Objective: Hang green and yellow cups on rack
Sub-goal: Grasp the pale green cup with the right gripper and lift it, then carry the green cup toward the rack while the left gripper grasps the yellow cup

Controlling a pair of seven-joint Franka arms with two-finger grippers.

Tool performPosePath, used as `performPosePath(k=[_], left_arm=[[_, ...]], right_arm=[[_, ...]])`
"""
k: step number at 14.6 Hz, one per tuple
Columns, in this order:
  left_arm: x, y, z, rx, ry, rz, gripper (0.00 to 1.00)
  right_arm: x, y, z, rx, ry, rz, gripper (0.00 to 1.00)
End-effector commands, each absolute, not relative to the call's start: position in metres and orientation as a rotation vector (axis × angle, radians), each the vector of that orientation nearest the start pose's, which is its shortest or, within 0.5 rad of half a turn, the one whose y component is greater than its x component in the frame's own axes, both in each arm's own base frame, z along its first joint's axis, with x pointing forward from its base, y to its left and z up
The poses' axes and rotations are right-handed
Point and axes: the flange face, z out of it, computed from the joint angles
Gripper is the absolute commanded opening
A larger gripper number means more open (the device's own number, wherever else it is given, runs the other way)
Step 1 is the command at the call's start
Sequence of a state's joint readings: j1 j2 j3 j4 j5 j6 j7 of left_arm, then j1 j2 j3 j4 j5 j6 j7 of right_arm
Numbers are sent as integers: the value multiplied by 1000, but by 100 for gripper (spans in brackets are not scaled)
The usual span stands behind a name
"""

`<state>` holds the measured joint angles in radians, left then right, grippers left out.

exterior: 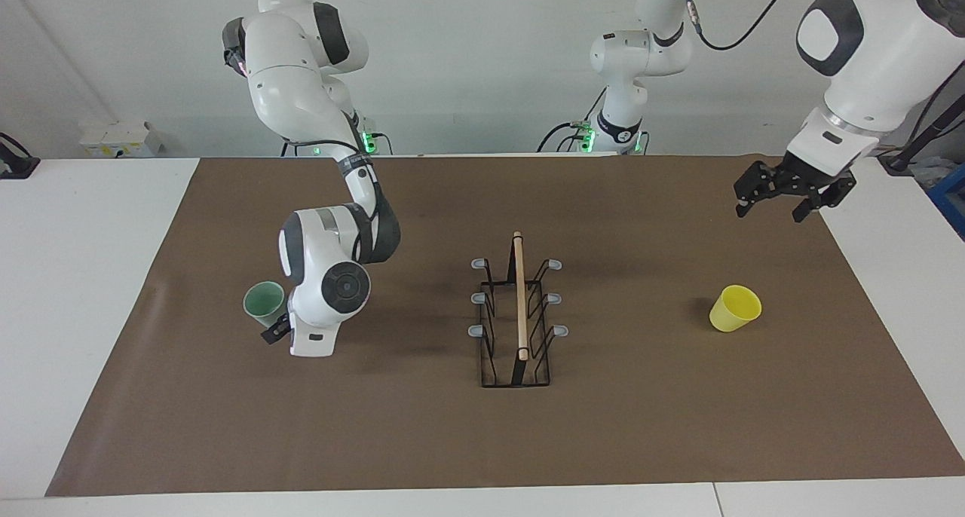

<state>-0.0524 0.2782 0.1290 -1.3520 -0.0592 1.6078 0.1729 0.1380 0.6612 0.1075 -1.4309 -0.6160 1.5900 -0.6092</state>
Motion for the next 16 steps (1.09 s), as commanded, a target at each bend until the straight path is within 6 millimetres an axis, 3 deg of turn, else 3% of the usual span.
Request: performPosePath(k=[1, 3, 5, 7, 10, 13, 16], left_arm=[[669, 54, 555, -3147, -13, 9, 100], [681, 67, 531, -3164, -214, 5, 100], [693, 77, 515, -3186, -528, 18, 100], [701, 85, 500, -3198, -884, 57, 100], [710, 99, 459, -3109, -1109, 149, 100], [715, 136, 436, -2985, -1393, 97, 100], [710, 158, 405, -2891, -1649, 125, 100]], right_arm=[[632, 97, 283, -2867, -1929, 1121, 100], [623, 101, 281, -2827, -2011, 1171, 100], [618, 97, 278, -2792, -2118, 1250, 100], [624, 92, 276, -2795, -2184, 1211, 100], [624, 85, 273, -2788, -2227, 1211, 100], [619, 81, 262, -2757, -2291, 1211, 100], [619, 76, 252, -2726, -2360, 1282, 100]])
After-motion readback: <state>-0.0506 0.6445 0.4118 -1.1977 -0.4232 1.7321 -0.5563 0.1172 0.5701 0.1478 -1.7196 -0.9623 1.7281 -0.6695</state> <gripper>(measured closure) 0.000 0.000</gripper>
